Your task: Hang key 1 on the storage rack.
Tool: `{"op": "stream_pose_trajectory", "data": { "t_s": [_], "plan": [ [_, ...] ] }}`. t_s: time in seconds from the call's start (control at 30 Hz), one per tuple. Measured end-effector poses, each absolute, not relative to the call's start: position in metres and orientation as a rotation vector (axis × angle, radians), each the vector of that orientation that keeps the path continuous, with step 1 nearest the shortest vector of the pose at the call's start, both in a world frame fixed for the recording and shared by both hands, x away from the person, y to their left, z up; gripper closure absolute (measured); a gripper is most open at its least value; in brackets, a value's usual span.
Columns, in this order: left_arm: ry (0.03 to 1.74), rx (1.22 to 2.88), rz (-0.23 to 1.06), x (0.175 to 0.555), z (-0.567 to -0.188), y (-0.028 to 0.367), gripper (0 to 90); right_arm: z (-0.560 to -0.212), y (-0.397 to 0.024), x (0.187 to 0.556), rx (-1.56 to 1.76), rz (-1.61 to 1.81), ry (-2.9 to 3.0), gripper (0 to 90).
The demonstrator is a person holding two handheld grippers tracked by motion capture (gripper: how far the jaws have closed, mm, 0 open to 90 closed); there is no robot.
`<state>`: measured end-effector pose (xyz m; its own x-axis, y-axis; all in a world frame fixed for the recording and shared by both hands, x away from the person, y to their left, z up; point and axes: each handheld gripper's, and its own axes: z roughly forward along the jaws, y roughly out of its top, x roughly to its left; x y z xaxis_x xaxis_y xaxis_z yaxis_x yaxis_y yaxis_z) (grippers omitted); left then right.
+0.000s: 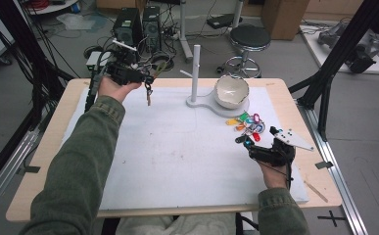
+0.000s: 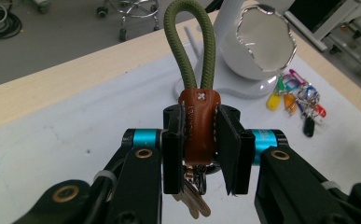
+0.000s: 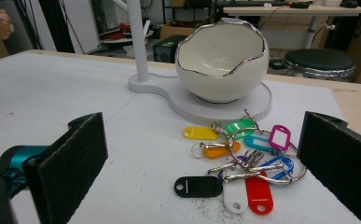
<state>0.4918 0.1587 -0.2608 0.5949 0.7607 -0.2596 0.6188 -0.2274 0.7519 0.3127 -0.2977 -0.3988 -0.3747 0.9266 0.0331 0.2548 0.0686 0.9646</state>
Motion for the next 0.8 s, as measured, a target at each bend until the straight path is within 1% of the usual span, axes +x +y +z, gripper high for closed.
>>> {"op": "stream_pose_trajectory", "data": {
  "t_s": [0.23, 0.53, 0.8],
  "plan": [
    [1.112, 1.904, 0.164, 0.507, -0.261, 0.144, 72.3, -0.399, -0.301, 0.314, 1.189, 1.340, 1.702, 0.9],
    [1.129, 1.866, 0.118, 0.520, -0.273, 0.136, 72.3, -0.399, -0.300, 0.314, 1.188, 1.346, 1.704, 0.8],
    [1.125, 1.845, 0.109, 0.528, -0.285, 0.130, 72.2, -0.401, -0.297, 0.315, 1.182, 1.328, 1.724, 0.9]
  ]
}}
